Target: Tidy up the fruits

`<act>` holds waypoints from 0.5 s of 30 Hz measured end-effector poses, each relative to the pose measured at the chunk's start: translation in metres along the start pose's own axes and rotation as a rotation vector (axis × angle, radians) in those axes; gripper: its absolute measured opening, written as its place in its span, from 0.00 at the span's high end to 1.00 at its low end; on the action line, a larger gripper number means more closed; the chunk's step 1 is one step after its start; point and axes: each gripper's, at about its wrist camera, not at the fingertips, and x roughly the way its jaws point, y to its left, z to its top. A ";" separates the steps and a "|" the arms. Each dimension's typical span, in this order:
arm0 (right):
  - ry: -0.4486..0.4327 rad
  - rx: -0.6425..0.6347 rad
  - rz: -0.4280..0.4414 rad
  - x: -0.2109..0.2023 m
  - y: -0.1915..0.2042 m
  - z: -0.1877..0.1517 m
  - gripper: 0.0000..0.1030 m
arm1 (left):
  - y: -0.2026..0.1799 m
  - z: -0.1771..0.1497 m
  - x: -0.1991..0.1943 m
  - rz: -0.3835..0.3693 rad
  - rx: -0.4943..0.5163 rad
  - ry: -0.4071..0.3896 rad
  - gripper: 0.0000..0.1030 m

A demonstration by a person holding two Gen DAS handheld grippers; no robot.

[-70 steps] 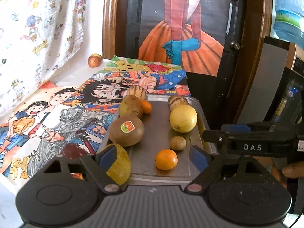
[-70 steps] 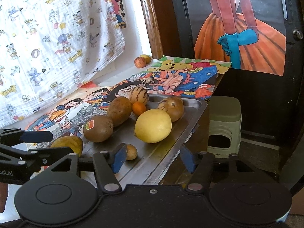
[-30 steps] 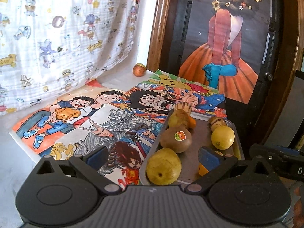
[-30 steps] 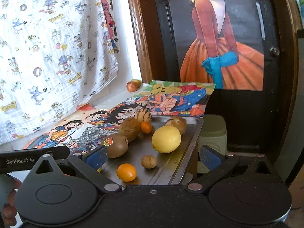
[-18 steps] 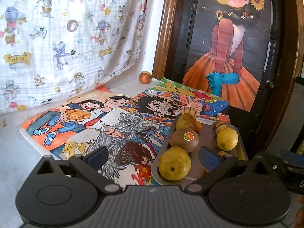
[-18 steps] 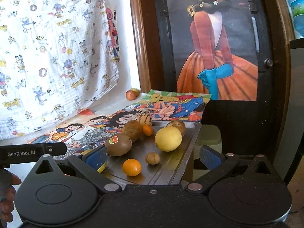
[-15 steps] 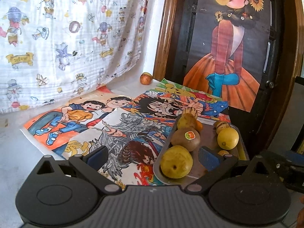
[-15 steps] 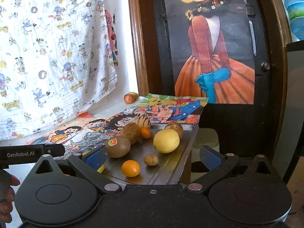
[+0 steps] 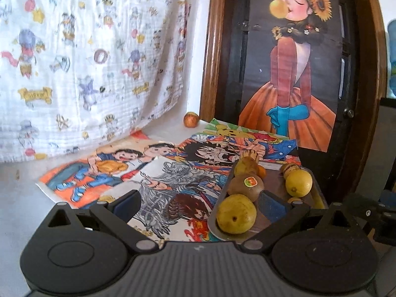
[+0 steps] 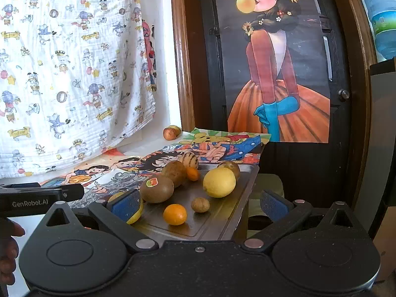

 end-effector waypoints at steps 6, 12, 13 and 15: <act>0.003 -0.009 0.006 -0.010 0.006 -0.006 0.01 | 0.007 -0.009 -0.006 0.002 -0.005 0.004 0.00; 0.003 -0.026 -0.001 -0.020 0.012 -0.010 0.01 | 0.014 -0.014 -0.015 -0.015 -0.010 0.008 0.00; 0.000 -0.026 -0.002 -0.022 0.013 -0.010 0.01 | 0.015 -0.014 -0.017 -0.015 -0.010 0.007 0.00; -0.003 -0.023 -0.004 -0.025 0.013 -0.010 0.01 | 0.015 -0.015 -0.018 -0.016 -0.012 0.009 0.00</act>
